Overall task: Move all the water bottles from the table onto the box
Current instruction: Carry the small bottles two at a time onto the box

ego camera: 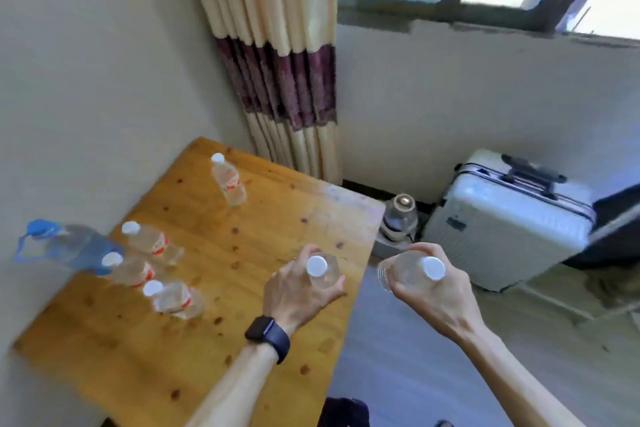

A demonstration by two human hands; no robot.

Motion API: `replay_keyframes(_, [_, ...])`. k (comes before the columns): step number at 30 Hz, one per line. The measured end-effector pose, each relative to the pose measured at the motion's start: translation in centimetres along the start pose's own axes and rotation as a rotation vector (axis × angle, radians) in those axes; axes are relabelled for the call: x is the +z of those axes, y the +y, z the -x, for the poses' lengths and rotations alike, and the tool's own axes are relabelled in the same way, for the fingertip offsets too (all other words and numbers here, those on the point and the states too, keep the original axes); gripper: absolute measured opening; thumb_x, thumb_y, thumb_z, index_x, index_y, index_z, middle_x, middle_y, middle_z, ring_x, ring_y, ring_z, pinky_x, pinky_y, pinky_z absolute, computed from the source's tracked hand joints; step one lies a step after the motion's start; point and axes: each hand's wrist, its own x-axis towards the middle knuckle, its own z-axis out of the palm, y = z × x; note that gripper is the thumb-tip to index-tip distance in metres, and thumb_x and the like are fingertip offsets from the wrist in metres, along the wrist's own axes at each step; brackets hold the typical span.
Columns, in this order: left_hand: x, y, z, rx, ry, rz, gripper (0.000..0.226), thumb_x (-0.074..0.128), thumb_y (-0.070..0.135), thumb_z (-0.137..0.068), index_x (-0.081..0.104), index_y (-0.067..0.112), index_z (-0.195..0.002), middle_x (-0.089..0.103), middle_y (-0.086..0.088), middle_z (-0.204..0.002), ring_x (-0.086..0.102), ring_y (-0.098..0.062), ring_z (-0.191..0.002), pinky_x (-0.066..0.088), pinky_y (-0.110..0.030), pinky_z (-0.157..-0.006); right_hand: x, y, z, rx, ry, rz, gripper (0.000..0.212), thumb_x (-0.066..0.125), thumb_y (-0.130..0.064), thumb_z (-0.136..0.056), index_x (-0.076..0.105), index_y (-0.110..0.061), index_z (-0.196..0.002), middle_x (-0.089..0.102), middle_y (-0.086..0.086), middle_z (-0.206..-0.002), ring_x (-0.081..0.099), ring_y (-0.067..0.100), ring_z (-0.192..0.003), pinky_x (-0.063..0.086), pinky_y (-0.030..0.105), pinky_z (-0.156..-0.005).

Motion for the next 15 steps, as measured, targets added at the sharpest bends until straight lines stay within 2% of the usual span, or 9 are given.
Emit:
replay_keyframes(2, [1.9,4.2,-1.4,0.123,-0.027,-0.023,0.061,0.059,0.076,-0.061,0.044,0.042,-0.108,0.072,0.004,-0.08,0.069,-0.027,-0.074,0.053,-0.033,-0.054,-4.1,1.8,1.0,0.026,0.124,0.009,0.053,0.078,-0.06,-0.061,0.051,-0.05,-0.105,0.062,-0.037,-0.085,0.063,-0.002,-0.068,0.052,0.023,-0.052])
replay_keyframes(5, [5.0,11.3,-2.2,0.255,-0.048,-0.044,0.06,0.058,0.079,-0.06,0.047,0.042,-0.105,0.07,0.004,-0.073,0.069,-0.025,-0.069,0.05,-0.029,-0.052,-10.3,5.5,3.4,0.076,0.258,0.015,0.055,0.077,-0.061,-0.056,0.053,-0.048,-0.103,0.066,-0.027,-0.08,0.064,0.002,-0.07,0.053,0.026,-0.061])
replay_keyframes(8, [8.4,19.2,-1.3,0.342,-0.122,-0.037,0.061,0.055,0.082,-0.059,0.049,0.042,-0.105,0.071,0.008,-0.076,0.069,-0.023,-0.073,0.052,-0.029,-0.057,-16.6,9.6,6.4,0.107,0.354,0.041,0.055,0.073,-0.063,-0.054,0.052,-0.048,-0.103,0.068,-0.021,-0.078,0.065,0.005,-0.071,0.053,0.025,-0.062])
replay_keyframes(10, [10.5,24.9,0.0,0.372,-0.166,-0.006,0.06,0.054,0.082,-0.058,0.047,0.042,-0.102,0.069,0.009,-0.074,0.068,-0.024,-0.074,0.052,-0.03,-0.06,-20.9,12.2,8.7,0.14,0.411,0.067,0.056,0.071,-0.062,-0.053,0.051,-0.046,-0.102,0.067,-0.019,-0.079,0.065,0.01,-0.072,0.054,0.031,-0.064])
replay_keyframes(12, [12.6,30.5,1.5,0.409,-0.218,0.018,0.059,0.053,0.083,-0.056,0.05,0.04,-0.096,0.063,0.011,-0.068,0.066,-0.024,-0.073,0.049,-0.029,-0.061,-25.0,14.6,10.6,0.172,0.506,0.057,0.055,0.072,-0.059,-0.052,0.052,-0.046,-0.102,0.067,-0.021,-0.08,0.065,0.009,-0.073,0.055,0.035,-0.068])
replay_keyframes(15, [15.4,38.9,3.7,0.492,-0.289,0.02,0.058,0.052,0.086,-0.056,0.048,0.032,-0.076,0.057,0.012,-0.061,0.064,-0.022,-0.07,0.051,-0.03,-0.062,-30.8,17.8,13.7,0.219,0.636,0.025,0.055,0.073,-0.057,-0.051,0.055,-0.041,-0.101,0.065,-0.029,-0.089,0.065,0.005,-0.075,0.055,0.032,-0.072])
